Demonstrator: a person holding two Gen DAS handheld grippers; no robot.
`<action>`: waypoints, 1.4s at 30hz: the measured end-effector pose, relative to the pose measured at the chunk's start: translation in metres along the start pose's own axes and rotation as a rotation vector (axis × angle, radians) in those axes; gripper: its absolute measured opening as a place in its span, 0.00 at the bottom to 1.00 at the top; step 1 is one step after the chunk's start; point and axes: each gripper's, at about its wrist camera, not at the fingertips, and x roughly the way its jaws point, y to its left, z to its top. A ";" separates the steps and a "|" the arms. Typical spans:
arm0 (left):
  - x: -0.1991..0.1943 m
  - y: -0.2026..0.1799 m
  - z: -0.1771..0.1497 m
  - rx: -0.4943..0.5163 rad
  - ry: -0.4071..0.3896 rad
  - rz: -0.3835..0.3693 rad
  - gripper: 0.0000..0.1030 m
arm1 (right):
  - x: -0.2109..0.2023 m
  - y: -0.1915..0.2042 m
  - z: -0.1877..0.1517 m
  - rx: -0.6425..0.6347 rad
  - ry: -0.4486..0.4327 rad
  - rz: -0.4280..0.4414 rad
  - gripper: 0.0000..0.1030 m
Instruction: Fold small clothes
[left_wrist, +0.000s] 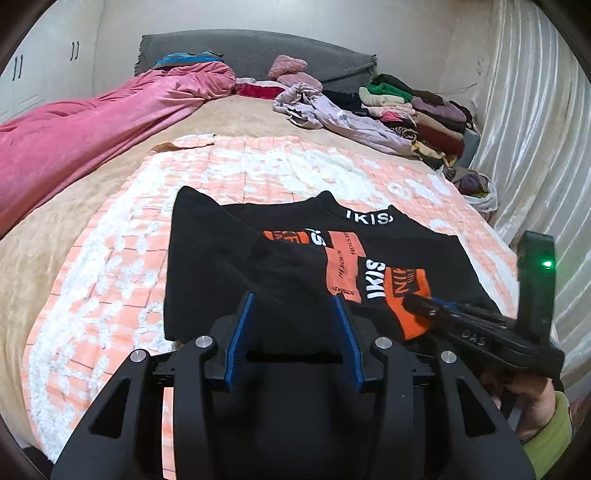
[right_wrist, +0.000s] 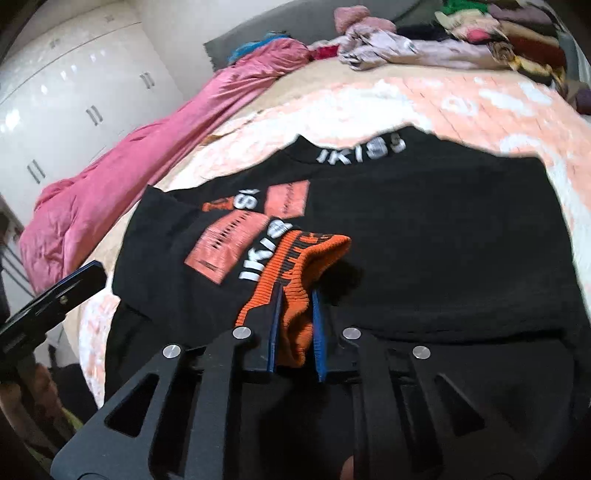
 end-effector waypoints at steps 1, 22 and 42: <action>-0.001 0.001 0.001 -0.003 -0.002 0.001 0.41 | -0.006 0.004 0.004 -0.035 -0.010 -0.005 0.07; 0.077 -0.050 0.035 0.121 0.066 0.030 0.41 | -0.050 -0.097 0.039 -0.070 -0.050 -0.388 0.13; 0.108 -0.037 0.020 0.117 0.116 0.066 0.48 | -0.022 -0.079 0.036 -0.134 -0.040 -0.395 0.02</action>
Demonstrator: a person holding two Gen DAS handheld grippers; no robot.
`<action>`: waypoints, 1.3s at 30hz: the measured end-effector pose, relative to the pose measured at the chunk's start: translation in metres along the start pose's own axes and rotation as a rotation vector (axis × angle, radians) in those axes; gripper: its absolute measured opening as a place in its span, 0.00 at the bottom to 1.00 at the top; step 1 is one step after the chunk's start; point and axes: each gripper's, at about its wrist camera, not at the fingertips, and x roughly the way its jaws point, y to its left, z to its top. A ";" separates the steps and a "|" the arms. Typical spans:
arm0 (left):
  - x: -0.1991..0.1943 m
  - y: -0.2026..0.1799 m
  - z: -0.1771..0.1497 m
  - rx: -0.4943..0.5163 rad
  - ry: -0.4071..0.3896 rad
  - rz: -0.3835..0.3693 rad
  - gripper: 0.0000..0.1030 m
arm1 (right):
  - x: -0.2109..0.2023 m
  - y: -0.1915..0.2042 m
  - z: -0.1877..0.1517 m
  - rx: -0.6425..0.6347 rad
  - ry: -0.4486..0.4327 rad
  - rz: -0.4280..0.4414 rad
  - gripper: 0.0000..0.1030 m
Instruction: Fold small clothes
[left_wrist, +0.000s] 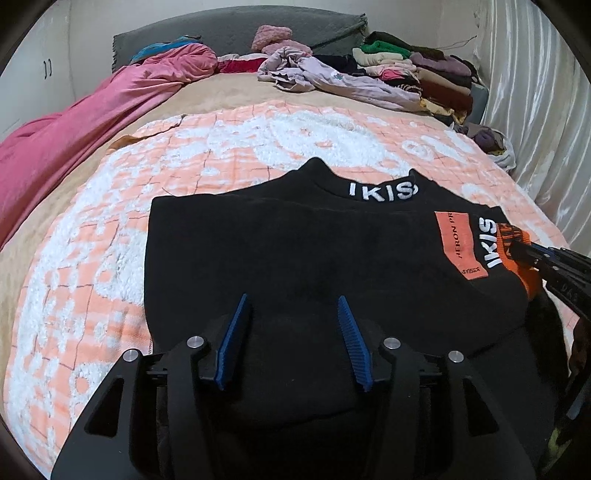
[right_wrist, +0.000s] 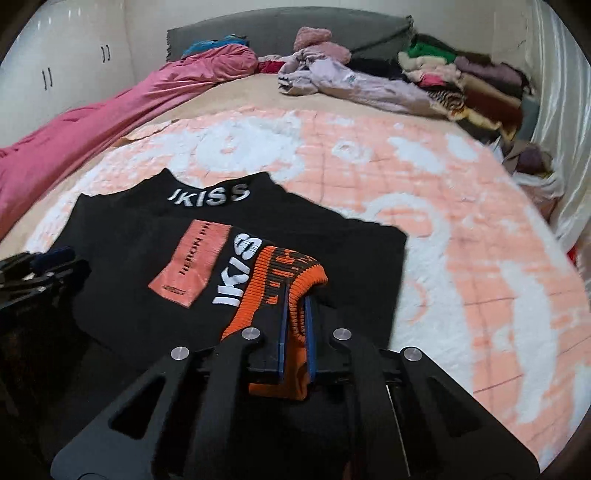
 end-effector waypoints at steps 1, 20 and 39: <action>0.000 -0.001 0.001 0.004 0.002 -0.004 0.49 | 0.002 0.000 -0.001 -0.010 0.007 -0.018 0.02; -0.011 -0.009 -0.014 0.050 0.016 0.027 0.55 | -0.024 0.013 -0.014 0.008 0.000 0.170 0.40; -0.059 0.027 -0.026 -0.063 -0.043 0.013 0.67 | -0.038 0.016 -0.017 0.025 -0.003 0.142 0.68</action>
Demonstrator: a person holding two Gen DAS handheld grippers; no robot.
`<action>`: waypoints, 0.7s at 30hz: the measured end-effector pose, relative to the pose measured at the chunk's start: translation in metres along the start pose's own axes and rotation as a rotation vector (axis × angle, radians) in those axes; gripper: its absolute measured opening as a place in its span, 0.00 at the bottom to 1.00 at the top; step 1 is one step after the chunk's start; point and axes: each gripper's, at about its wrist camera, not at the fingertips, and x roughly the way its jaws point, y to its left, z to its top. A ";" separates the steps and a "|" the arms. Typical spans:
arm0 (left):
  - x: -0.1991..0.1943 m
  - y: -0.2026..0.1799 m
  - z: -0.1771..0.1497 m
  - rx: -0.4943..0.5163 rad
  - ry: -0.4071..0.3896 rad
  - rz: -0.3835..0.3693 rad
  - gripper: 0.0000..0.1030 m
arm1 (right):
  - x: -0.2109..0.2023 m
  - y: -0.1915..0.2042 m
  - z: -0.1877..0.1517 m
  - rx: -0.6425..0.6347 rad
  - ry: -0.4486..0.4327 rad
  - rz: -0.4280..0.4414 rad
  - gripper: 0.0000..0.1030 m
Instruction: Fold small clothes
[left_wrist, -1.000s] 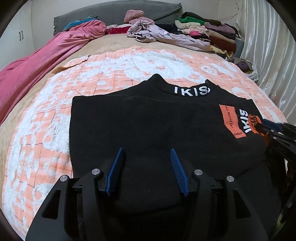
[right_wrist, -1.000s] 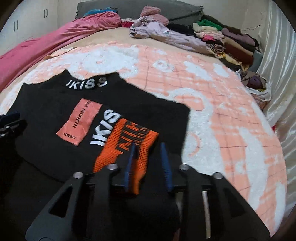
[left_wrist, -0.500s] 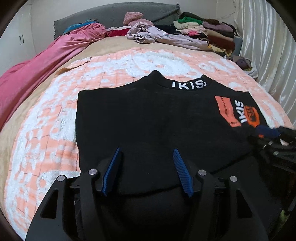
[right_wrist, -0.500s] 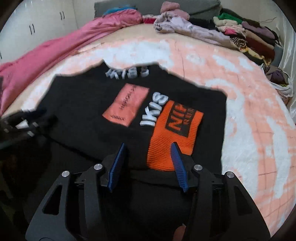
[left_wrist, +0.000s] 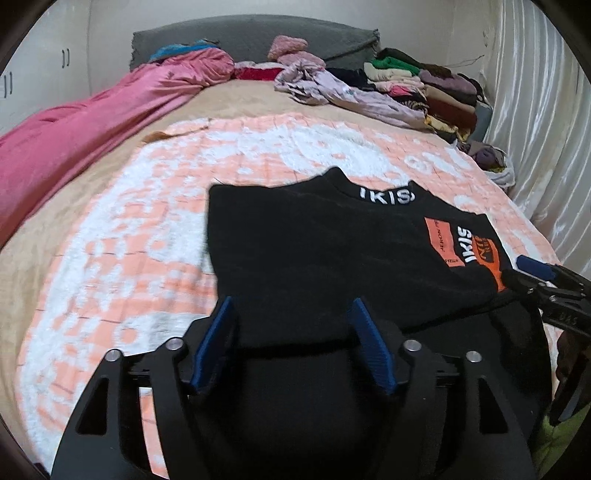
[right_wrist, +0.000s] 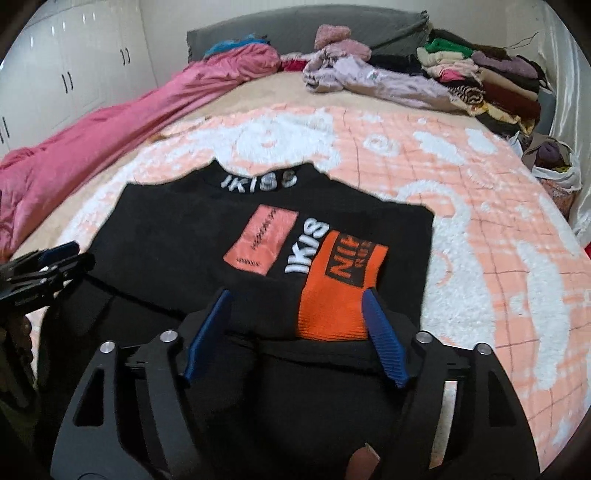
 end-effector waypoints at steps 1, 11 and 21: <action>-0.004 0.002 0.001 -0.004 -0.006 0.003 0.70 | -0.007 0.000 0.001 0.008 -0.019 0.000 0.72; -0.059 0.019 0.000 0.002 -0.085 0.042 0.92 | -0.058 0.007 -0.004 0.041 -0.152 -0.009 0.88; -0.097 0.057 -0.018 -0.037 -0.116 0.080 0.92 | -0.087 0.002 -0.040 0.067 -0.144 -0.054 0.89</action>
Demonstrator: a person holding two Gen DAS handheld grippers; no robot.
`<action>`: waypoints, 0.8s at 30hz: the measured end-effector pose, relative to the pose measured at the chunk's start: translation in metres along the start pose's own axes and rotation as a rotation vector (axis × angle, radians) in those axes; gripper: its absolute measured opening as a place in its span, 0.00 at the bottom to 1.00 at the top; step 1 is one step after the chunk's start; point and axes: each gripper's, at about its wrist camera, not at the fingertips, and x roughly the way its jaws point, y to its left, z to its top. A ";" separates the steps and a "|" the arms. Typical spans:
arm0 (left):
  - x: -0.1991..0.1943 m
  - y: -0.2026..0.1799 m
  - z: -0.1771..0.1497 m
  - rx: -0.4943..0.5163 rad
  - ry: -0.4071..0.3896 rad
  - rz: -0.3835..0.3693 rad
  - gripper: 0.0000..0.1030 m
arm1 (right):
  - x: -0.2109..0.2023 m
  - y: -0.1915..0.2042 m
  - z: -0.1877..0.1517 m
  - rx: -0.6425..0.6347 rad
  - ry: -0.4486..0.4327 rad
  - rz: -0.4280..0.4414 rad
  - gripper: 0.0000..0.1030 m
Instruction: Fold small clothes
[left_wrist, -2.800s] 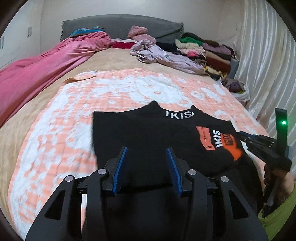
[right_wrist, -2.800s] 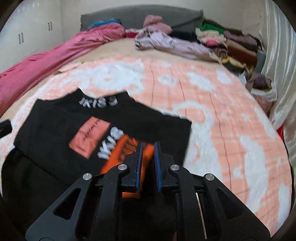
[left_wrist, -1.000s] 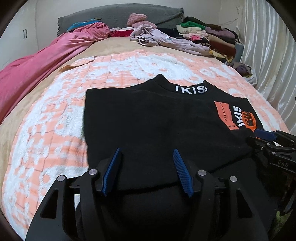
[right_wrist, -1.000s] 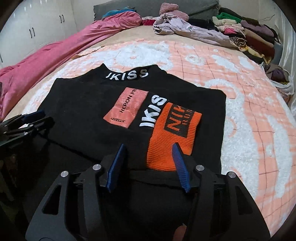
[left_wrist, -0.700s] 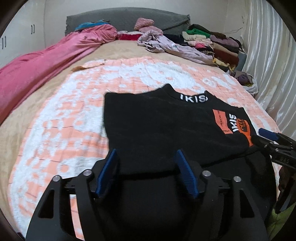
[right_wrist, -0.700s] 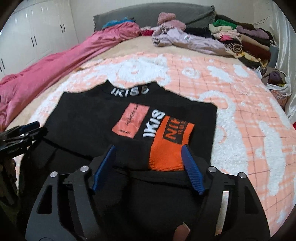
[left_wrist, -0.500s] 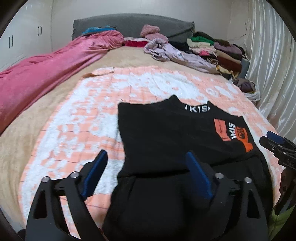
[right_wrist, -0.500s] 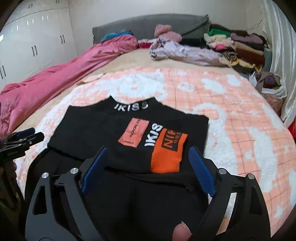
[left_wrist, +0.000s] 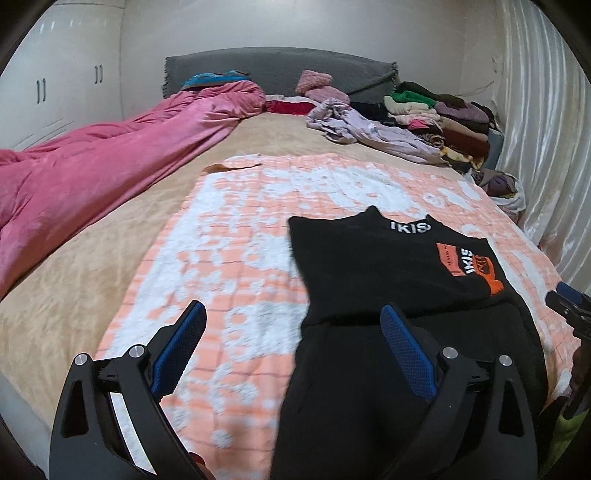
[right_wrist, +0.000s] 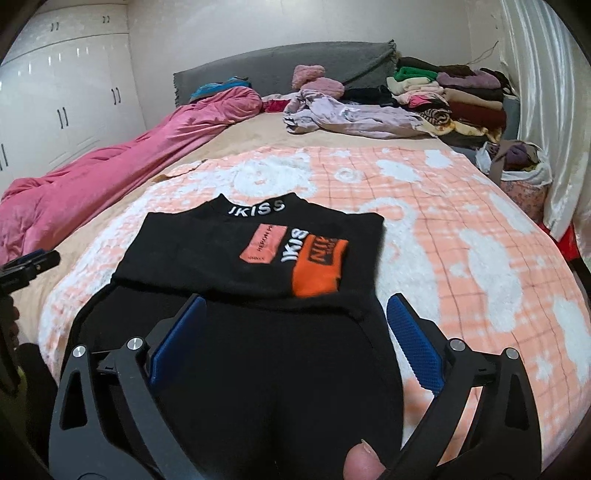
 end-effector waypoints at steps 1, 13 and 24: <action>-0.001 0.003 -0.001 -0.005 0.000 0.002 0.92 | -0.003 0.000 -0.001 -0.001 0.003 -0.002 0.89; -0.015 0.028 -0.023 -0.017 0.017 0.014 0.92 | -0.034 0.001 -0.040 -0.061 0.058 -0.048 0.89; -0.019 0.026 -0.057 0.014 0.076 -0.024 0.92 | -0.051 -0.026 -0.088 -0.011 0.158 -0.108 0.89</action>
